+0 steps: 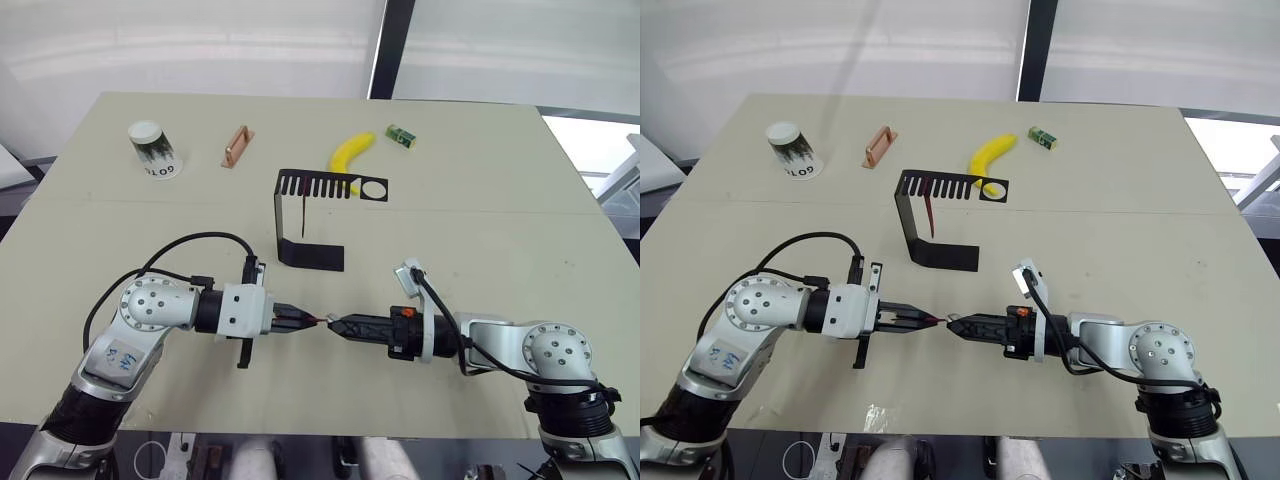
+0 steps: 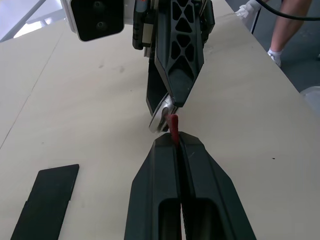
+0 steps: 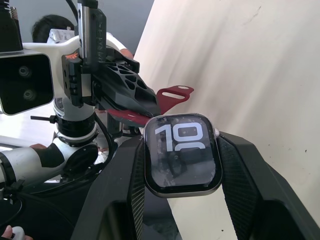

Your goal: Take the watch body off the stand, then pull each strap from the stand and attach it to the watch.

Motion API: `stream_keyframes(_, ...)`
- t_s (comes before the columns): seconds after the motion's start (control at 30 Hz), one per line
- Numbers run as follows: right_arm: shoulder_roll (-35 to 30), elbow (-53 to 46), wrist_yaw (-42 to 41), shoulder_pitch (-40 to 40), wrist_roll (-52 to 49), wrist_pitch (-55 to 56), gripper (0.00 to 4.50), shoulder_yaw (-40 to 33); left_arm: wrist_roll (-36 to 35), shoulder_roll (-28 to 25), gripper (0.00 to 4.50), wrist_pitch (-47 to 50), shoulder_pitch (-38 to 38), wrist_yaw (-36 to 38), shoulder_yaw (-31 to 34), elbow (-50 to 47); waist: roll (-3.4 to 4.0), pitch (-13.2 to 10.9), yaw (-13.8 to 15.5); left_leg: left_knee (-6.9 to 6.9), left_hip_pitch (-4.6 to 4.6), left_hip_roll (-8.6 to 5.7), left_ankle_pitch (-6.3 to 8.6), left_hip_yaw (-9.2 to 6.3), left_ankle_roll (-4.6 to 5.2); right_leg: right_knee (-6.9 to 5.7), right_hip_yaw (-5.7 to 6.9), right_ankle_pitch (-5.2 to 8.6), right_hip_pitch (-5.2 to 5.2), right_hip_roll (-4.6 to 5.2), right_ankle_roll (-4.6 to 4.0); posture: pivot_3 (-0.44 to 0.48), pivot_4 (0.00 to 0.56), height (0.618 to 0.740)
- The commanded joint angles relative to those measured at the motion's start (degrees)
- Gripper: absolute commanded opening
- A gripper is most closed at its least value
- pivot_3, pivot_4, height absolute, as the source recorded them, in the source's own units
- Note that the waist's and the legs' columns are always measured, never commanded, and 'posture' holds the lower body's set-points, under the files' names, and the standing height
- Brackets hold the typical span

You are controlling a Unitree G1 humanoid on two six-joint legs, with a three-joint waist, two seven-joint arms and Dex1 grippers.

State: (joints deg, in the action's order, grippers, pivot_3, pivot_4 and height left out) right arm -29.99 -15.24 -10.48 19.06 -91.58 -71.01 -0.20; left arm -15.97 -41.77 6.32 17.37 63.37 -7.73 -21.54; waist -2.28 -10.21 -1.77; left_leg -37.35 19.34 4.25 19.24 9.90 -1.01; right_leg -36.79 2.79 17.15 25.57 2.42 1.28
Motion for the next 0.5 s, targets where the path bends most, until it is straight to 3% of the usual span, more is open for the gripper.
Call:
stream_keyframes(0.03,-0.2,-1.2,0.2,0.0,-1.2,1.0,1.61,-0.2,0.3,-0.4,0.0,-0.8,0.1,-0.6,1.0,-0.8,0.0,0.0,0.0,0.0,0.0,0.0,0.0,0.0,0.0,0.0,0.0,0.0,0.0,0.0,0.0,0.0,0.15,0.729)
stream_keyframes(0.5,-0.3,-1.6,0.2,-0.1,-1.3,1.3,1.61,0.2,-0.2,0.4,0.0,-0.3,1.5,-0.9,0.8,-0.6,0.0,0.0,0.0,0.01,0.0,0.0,0.0,0.0,0.0,0.01,0.0,0.0,0.0,0.0,0.0,0.0,0.15,0.729)
